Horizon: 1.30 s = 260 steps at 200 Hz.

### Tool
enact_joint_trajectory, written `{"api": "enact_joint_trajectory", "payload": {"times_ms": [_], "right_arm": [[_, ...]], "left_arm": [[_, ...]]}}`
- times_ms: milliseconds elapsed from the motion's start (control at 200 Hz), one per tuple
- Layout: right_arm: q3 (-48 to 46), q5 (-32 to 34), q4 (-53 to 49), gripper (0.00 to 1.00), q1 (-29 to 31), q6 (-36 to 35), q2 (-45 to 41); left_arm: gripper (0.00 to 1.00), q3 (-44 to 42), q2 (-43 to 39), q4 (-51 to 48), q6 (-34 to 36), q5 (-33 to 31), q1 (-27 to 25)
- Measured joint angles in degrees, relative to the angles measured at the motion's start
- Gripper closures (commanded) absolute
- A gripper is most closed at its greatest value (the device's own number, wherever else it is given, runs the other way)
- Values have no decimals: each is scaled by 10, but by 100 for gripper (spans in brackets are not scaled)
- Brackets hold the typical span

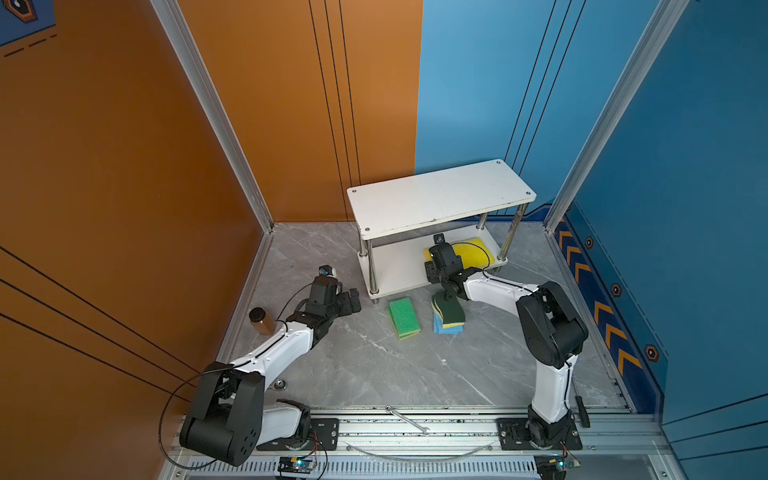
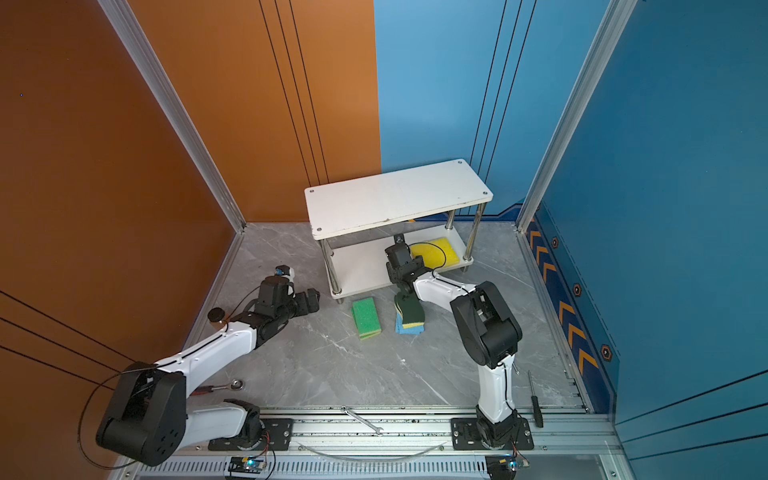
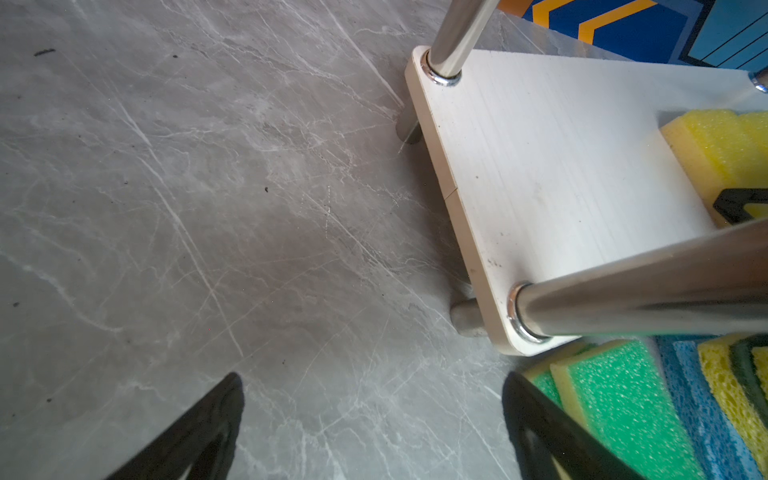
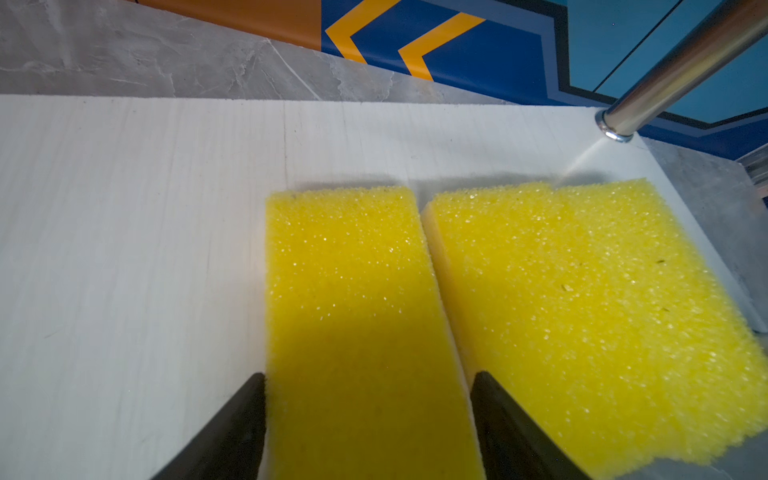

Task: Place and organize the cleaning sponges onto the shelf
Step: 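Set the sponge down and open the right gripper above it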

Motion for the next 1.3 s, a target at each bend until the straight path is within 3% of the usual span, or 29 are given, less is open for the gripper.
{"api": "enact_joint_trajectory", "payload": {"times_ms": [325,821,1302], "right_arm": [[0,2,-1,25,0,0,0],[-11,9,-5,16,0,1,-23],[-46,9,-36,9,23,-11,-114]], "left_arm": [[2,0,0,0,0,0,0],[3,0,3,0,-2,0,0],[3,0,3,0,-2,0,0]]}}
